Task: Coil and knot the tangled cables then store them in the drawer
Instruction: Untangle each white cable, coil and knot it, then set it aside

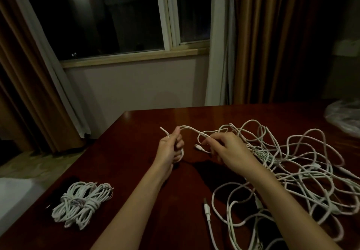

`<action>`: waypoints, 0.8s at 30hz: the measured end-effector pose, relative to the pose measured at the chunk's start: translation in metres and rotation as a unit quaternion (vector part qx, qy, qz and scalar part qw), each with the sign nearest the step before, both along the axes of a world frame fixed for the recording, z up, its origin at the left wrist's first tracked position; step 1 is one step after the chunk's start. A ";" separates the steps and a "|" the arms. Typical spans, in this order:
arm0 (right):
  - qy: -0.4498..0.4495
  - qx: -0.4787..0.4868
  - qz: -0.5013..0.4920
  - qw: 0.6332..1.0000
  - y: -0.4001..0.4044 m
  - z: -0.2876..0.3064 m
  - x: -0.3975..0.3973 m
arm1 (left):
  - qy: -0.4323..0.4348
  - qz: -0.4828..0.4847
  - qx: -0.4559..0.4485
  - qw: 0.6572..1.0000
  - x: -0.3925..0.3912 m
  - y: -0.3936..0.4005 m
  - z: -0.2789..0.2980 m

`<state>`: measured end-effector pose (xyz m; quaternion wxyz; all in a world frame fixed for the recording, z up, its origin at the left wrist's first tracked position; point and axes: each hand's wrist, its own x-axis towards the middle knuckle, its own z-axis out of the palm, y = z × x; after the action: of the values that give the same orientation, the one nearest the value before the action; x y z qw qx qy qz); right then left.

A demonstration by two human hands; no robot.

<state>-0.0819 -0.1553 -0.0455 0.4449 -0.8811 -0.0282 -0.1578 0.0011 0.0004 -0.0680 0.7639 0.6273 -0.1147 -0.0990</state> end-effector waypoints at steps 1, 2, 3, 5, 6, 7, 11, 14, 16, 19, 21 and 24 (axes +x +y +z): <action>-0.004 -0.002 -0.002 1.000 0.002 0.000 0.001 | -0.006 -0.013 0.011 1.000 -0.004 -0.004 0.000; -0.012 -0.005 -0.004 1.000 0.003 -0.001 0.001 | -0.016 -0.031 0.022 0.999 -0.007 -0.007 0.000; -0.021 -0.013 -0.006 1.000 0.003 -0.002 0.002 | -0.027 -0.053 0.030 0.998 -0.010 -0.011 -0.001; -0.028 -0.032 -0.007 0.999 0.005 -0.003 0.003 | -0.044 -0.103 0.041 0.993 -0.018 -0.015 -0.001; -0.025 -0.043 -0.007 0.999 0.007 -0.005 0.003 | -0.046 -0.122 0.041 0.991 -0.021 -0.016 -0.002; -0.021 -0.055 -0.009 0.998 0.009 -0.006 0.003 | -0.044 -0.133 0.038 0.989 -0.023 -0.017 -0.001; -0.021 -0.090 -0.023 0.995 0.015 -0.012 0.005 | -0.039 -0.112 0.042 0.992 -0.029 -0.022 0.001; -0.024 -0.112 -0.013 0.993 0.015 -0.011 0.004 | -0.034 -0.076 0.049 0.995 -0.027 -0.022 0.001; -0.017 -0.126 -0.007 0.992 0.015 -0.011 0.003 | -0.036 -0.060 0.039 0.997 -0.025 -0.022 -0.001; -0.002 -0.131 0.005 0.991 0.017 -0.010 0.001 | -0.027 -0.041 0.012 0.999 -0.022 -0.023 -0.004; 0.012 -0.134 0.002 0.991 0.015 -0.011 0.001 | -0.021 -0.030 -0.022 0.999 -0.020 -0.022 -0.001; 0.027 -0.134 -0.019 0.990 0.008 -0.009 0.000 | 0.033 0.020 -0.134 0.990 -0.009 -0.014 0.007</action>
<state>-0.0815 -0.1478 -0.0547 0.3203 -0.9371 -0.0204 -0.1373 -0.0084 -0.0134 -0.0613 0.8465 0.5174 -0.0890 -0.0884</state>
